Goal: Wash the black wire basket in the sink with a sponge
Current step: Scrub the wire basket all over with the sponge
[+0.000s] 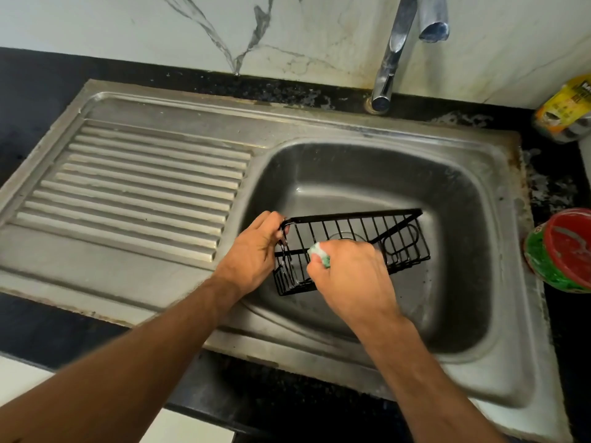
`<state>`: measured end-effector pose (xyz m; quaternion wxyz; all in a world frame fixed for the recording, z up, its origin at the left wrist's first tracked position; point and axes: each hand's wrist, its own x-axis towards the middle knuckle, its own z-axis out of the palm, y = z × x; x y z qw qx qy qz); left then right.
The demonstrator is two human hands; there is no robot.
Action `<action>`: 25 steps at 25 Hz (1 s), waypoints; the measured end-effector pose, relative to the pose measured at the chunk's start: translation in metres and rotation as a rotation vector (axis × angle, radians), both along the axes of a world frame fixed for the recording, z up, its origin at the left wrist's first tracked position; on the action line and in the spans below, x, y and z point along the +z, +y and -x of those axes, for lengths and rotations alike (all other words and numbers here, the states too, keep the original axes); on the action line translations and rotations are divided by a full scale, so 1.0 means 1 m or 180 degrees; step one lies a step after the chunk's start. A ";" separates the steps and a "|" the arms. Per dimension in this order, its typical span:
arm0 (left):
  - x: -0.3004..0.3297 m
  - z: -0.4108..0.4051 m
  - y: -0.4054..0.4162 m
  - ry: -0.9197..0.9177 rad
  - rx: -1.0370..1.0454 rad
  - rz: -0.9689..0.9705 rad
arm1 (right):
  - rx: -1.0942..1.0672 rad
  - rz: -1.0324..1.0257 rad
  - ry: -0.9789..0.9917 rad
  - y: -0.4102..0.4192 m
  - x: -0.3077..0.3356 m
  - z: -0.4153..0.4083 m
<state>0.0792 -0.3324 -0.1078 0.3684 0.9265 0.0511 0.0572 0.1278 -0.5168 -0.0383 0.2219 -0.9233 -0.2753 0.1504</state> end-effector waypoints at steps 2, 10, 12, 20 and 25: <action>-0.002 -0.006 0.000 0.0067 -0.0043 0.0214 | 0.0051 0.0147 -0.0214 0.001 0.001 -0.004; 0.001 -0.019 -0.006 0.1339 -0.0128 -0.0083 | 0.0178 0.0760 -0.0207 0.010 -0.031 -0.008; 0.001 -0.019 -0.001 0.1673 -0.0368 -0.0330 | 0.0266 0.0762 -0.0134 0.009 -0.040 -0.004; 0.002 -0.022 0.007 0.1271 -0.1041 -0.1864 | 0.0035 0.0219 0.0520 -0.003 -0.047 -0.005; -0.001 -0.019 0.008 0.1444 -0.0999 -0.1981 | -0.0351 -0.0115 0.0292 0.020 -0.039 -0.012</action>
